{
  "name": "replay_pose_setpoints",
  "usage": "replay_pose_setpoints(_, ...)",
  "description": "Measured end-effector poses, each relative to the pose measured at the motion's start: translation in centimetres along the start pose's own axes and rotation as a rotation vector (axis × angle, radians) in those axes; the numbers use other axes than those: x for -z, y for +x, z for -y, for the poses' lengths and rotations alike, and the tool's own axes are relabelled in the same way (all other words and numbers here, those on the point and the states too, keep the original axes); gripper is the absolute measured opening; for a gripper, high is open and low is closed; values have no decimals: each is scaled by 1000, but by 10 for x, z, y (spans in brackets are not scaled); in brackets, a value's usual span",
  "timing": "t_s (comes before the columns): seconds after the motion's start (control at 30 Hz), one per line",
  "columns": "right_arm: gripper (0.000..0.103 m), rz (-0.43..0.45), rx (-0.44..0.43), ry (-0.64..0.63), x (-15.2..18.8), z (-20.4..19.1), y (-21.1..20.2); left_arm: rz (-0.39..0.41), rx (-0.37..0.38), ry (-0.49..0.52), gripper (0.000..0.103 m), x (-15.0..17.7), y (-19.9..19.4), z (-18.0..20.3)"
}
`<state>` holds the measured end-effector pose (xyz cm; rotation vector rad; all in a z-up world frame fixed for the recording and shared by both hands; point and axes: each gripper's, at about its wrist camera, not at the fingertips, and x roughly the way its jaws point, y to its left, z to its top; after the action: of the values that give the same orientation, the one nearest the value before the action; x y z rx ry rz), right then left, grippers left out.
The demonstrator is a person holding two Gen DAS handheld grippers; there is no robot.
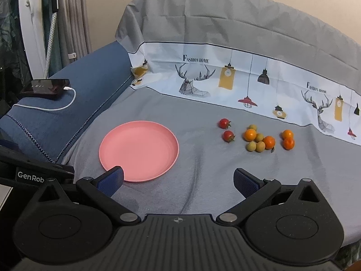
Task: Organize fruits
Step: 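Move both tools toward the fruit cluster beside the pink plate, then grasp a red cherry tomato with the left tool while the right tool grasps a tangerine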
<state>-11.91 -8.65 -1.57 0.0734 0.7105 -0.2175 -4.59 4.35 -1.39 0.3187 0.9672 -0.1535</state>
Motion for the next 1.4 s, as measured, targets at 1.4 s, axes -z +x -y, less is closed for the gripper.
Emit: replay_pose_setpoints(1.4,102,-3,493,431,11,330,294,-195,259,95,103,-187,286,268)
